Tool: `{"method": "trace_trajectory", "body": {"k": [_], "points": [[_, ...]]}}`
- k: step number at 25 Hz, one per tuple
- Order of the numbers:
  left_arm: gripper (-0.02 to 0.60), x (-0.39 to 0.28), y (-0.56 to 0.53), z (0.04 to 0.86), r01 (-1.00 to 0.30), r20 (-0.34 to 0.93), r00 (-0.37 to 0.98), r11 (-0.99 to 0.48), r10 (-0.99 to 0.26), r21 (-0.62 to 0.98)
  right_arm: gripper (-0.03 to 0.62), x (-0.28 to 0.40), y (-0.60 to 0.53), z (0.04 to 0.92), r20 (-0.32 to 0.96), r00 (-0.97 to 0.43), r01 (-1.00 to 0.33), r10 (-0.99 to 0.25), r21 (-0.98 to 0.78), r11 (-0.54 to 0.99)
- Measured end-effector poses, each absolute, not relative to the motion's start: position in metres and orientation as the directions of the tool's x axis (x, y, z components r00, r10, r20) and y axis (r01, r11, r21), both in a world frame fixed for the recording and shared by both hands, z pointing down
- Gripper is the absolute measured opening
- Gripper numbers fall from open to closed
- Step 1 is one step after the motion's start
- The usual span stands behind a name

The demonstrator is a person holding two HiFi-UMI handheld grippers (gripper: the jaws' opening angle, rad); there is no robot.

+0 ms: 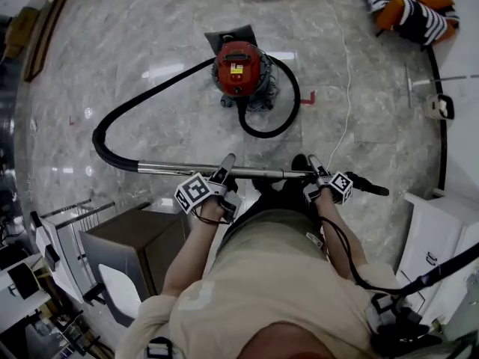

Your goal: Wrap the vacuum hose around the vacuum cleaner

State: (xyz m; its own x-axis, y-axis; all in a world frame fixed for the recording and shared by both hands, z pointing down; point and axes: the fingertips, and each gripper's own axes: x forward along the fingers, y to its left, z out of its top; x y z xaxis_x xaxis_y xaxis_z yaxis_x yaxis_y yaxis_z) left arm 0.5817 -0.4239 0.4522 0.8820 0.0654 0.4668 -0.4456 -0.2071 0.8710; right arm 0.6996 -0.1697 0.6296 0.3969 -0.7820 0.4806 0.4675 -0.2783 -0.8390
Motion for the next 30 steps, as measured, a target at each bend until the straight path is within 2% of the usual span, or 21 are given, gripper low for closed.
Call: {"method": "trace_trajectory", "body": {"k": [2, 4, 11, 16, 20, 23, 30], "points": [[0.121, 0.579, -0.425, 0.453, -0.424, 0.452, 0.887, -0.231, 0.089, 0.876, 0.189, 0.704, -0.168, 0.628, 0.468, 0.418, 0.465, -0.779, -0.846, -0.26], [0.123, 0.579, -0.424, 0.457, -0.403, 0.437, 0.891, -0.234, 0.12, 0.885, 0.166, 0.711, -0.164, 0.622, 0.475, 0.437, 0.456, -0.764, -0.849, -0.267], [0.123, 0.574, -0.417, 0.495, -0.429, 0.432, 0.893, -0.048, 0.125, 0.902, 0.124, 0.742, -0.144, 0.585, 0.518, 0.443, 0.413, -0.732, -0.842, -0.346], [0.132, 0.585, -0.398, 0.512, -0.402, 0.389, 0.905, 0.047, 0.172, 0.915, 0.08, 0.783, -0.13, 0.548, 0.474, 0.507, 0.359, -0.72, -0.875, -0.323], [0.151, 0.595, -0.386, 0.516, -0.372, 0.351, 0.918, 0.095, 0.186, 0.923, 0.072, 0.816, -0.134, 0.523, 0.455, 0.487, 0.269, -0.746, -0.89, -0.367], [0.182, 0.604, -0.371, 0.512, -0.352, 0.327, 0.915, 0.071, 0.238, 0.933, 0.071, 0.835, -0.139, 0.501, 0.444, 0.473, 0.205, -0.761, -0.895, -0.395], [0.254, 0.61, -0.313, 0.502, -0.283, 0.279, 0.812, -0.072, 0.512, 0.956, 0.069, 0.89, -0.133, 0.469, 0.399, 0.463, 0.055, -0.791, -0.904, -0.424]]}}
